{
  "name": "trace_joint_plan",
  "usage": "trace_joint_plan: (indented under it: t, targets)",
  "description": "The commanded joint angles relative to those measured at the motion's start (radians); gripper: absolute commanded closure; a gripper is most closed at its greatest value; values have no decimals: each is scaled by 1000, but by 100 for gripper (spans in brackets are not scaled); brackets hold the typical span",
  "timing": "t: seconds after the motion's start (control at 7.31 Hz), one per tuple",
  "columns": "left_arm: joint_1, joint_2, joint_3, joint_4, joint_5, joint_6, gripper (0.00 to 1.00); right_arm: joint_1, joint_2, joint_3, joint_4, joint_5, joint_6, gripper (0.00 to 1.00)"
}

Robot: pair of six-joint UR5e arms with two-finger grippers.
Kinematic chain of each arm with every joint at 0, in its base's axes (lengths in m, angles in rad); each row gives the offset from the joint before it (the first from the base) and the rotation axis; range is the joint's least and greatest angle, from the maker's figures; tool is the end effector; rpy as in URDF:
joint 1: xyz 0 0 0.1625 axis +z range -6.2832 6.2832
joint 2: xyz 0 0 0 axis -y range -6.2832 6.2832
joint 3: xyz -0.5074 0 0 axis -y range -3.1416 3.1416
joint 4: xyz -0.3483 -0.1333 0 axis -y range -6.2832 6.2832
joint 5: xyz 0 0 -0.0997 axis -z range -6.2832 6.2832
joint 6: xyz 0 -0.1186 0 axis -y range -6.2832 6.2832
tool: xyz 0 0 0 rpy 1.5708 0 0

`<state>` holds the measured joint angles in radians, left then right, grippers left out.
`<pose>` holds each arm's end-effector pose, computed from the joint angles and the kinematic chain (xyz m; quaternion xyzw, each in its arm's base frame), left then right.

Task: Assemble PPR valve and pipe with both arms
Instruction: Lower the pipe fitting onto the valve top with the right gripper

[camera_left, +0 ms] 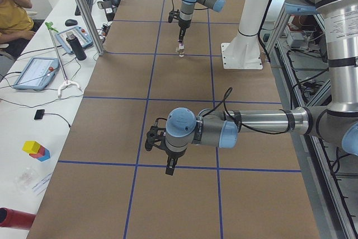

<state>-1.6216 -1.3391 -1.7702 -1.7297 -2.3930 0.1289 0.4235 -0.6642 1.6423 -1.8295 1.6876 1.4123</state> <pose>-0.0636 -0.3379 0.7351 0.0935 0.3920 0.0610 0.9132 -0.6316 -0.4158 0.2093 0.0485 -0.3523 0.1031 0.9289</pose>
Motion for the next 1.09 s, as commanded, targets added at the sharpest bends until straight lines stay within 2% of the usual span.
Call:
trace_joint_plan:
  t: [0.0,0.27,0.41,0.55,0.96]
  targets:
    - [-1,0,0,-1,0,0,0,0,-12,-7,16,-3,-1,100]
    - [0,0,0,-1,0,0,0,0,-17,-6,16,-3,-1,100]
    - [0,0,-2,1,0,0,0,0,-15,-7,16,-3,-1,86]
    - [-1,0,-2,-1,0,0,0,0,-18,-9,16,-5,-1,1]
    - [0,0,0,-1,0,0,0,0,-12,-3,18,-3,-3,0]
